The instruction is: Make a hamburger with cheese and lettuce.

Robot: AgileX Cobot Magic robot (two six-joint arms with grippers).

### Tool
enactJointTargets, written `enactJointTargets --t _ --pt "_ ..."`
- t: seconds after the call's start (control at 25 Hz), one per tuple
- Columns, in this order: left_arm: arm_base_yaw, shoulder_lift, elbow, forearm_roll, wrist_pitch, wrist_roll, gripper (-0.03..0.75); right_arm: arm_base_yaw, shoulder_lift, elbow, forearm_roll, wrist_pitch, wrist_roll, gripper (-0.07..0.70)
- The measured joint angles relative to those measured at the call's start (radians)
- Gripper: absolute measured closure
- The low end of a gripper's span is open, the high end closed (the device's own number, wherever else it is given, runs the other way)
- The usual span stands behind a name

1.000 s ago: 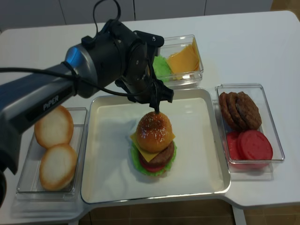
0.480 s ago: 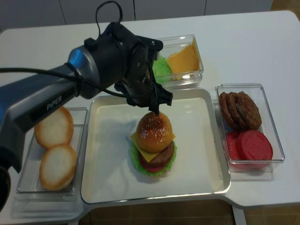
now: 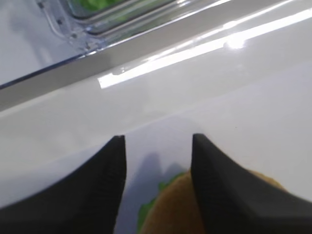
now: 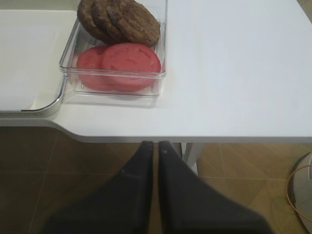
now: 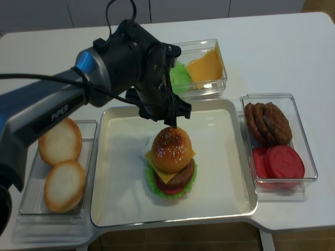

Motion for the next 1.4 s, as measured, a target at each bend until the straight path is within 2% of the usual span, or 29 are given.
enactJointTargets --t 0.2,0.36,0.64,0.76,1.2,1.4 --pt "0.000 0.000 -0.007 0.000 0.029 0.000 0.393 0.000 0.000 0.000 0.000 0.000 0.000 0.604" --pt "0.000 0.000 -0.007 0.006 0.029 0.002 0.393 0.000 0.000 0.000 0.000 0.000 0.000 0.604" --pt "0.000 0.000 -0.007 0.025 -0.042 0.002 0.393 0.000 0.000 0.000 0.000 0.000 0.000 0.604" --pt "0.000 0.004 -0.007 0.025 -0.048 0.002 0.393 0.000 0.000 0.000 0.000 0.000 0.000 0.604" --pt "0.000 0.015 -0.007 0.025 0.005 0.002 0.393 0.000 0.000 0.000 0.000 0.000 0.002 0.604" --pt "0.000 0.015 -0.007 0.018 0.013 0.002 0.393 0.000 0.000 0.000 0.000 0.000 0.002 0.604"
